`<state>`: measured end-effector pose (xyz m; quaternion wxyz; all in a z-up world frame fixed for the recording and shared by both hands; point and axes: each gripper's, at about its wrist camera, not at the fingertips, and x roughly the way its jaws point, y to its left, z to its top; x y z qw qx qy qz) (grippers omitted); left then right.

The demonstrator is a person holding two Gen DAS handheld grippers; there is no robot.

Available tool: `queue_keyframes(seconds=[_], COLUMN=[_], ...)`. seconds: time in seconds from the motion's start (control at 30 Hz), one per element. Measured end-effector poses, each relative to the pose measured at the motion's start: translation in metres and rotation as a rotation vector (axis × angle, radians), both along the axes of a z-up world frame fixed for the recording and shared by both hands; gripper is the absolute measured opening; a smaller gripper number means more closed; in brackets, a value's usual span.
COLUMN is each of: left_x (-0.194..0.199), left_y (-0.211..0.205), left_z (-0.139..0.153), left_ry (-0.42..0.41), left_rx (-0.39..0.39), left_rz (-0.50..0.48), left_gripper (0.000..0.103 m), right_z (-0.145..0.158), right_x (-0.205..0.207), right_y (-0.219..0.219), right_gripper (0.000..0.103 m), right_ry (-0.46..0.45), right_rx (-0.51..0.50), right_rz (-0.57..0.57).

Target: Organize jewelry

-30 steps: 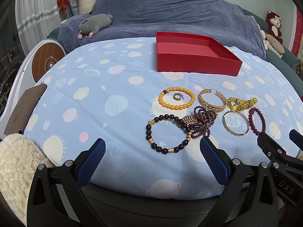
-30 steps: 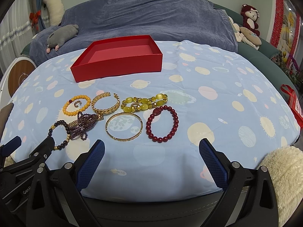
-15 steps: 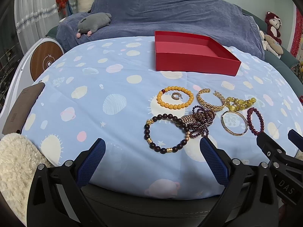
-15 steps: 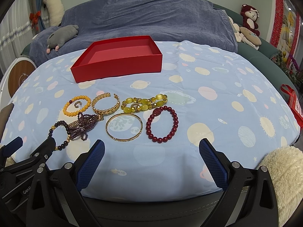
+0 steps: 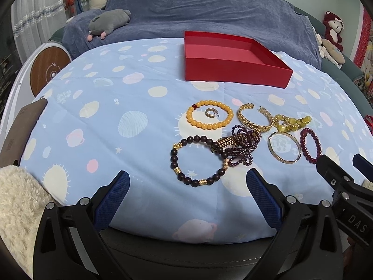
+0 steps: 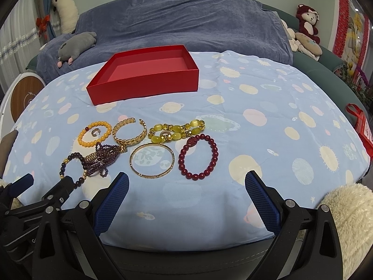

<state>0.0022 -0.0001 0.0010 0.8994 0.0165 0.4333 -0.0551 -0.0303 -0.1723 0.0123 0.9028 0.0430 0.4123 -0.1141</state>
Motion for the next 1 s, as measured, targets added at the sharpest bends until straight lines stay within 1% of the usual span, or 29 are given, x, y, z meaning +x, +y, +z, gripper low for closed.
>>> queue_keyframes(seconds=[0.17, 0.27, 0.43, 0.5, 0.53, 0.57, 0.6, 0.63, 0.73, 0.83, 1.0], left_x=[0.005, 0.009, 0.021, 0.026, 0.028, 0.030, 0.032, 0.033, 0.034, 0.034, 0.033], left_y=[0.002, 0.005, 0.006, 0.006, 0.004, 0.003, 0.002, 0.002, 0.003, 0.006, 0.009], left_z=[0.000, -0.002, -0.008, -0.011, -0.014, -0.018, -0.021, -0.022, -0.023, -0.022, -0.021], left_ry=[0.019, 0.032, 0.071, 0.090, 0.108, 0.122, 0.145, 0.150, 0.145, 0.135, 0.133], left_rx=[-0.039, -0.054, -0.053, -0.055, -0.049, -0.039, -0.036, -0.031, -0.033, -0.037, -0.052], left_rz=[-0.009, -0.013, -0.011, -0.010, -0.016, -0.019, -0.024, -0.022, -0.020, -0.009, -0.007], left_gripper=[0.096, 0.096, 0.094, 0.091, 0.087, 0.081, 0.077, 0.075, 0.075, 0.067, 0.067], right_z=[-0.001, -0.002, -0.007, -0.009, -0.010, -0.011, -0.012, -0.013, -0.015, -0.016, -0.018], right_x=[0.007, 0.009, 0.010, 0.011, 0.012, 0.013, 0.014, 0.015, 0.016, 0.017, 0.017], right_y=[-0.009, -0.019, -0.035, -0.039, -0.040, -0.041, -0.041, -0.041, -0.040, -0.039, -0.040], right_gripper=[0.096, 0.096, 0.096, 0.096, 0.096, 0.096, 0.096, 0.096, 0.096, 0.096, 0.096], right_ry=[0.022, 0.029, 0.042, 0.048, 0.052, 0.054, 0.057, 0.060, 0.064, 0.067, 0.074], right_rx=[0.042, 0.062, 0.100, 0.109, 0.108, 0.107, 0.106, 0.104, 0.100, 0.097, 0.105], right_rz=[-0.005, -0.039, -0.105, -0.118, -0.122, -0.123, -0.123, -0.121, -0.115, -0.109, -0.112])
